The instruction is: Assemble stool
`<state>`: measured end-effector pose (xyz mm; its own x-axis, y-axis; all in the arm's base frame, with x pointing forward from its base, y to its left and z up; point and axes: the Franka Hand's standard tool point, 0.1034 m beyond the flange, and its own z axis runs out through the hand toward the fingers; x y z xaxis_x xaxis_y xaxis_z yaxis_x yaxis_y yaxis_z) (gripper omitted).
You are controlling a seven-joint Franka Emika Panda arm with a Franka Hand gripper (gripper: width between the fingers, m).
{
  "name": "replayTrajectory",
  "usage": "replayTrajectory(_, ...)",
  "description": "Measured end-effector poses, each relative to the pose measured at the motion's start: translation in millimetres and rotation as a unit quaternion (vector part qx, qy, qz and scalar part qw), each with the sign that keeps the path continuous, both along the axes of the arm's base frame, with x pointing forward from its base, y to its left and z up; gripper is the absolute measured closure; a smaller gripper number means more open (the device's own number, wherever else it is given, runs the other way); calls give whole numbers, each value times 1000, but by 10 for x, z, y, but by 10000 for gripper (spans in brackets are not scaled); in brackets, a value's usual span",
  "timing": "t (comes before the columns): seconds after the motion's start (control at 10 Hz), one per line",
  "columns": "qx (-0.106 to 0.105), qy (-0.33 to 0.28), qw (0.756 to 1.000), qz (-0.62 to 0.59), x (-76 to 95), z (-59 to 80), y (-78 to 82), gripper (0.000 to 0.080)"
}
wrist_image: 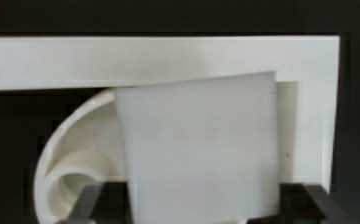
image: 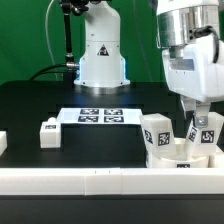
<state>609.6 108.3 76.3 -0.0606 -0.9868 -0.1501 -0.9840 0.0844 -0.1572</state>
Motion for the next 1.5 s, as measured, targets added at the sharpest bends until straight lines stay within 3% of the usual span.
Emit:
replayTrajectory(0.6,36,24,985,-168,-8,-12,22,461)
replayTrajectory(1.0,86,10,942,-324,-18,-25,19,461)
replayTrajectory(1.4,100,6,933,-345,-23,-28,14,461)
replayTrajectory(1.5,99,5,934,-343,-25,-31,15,345)
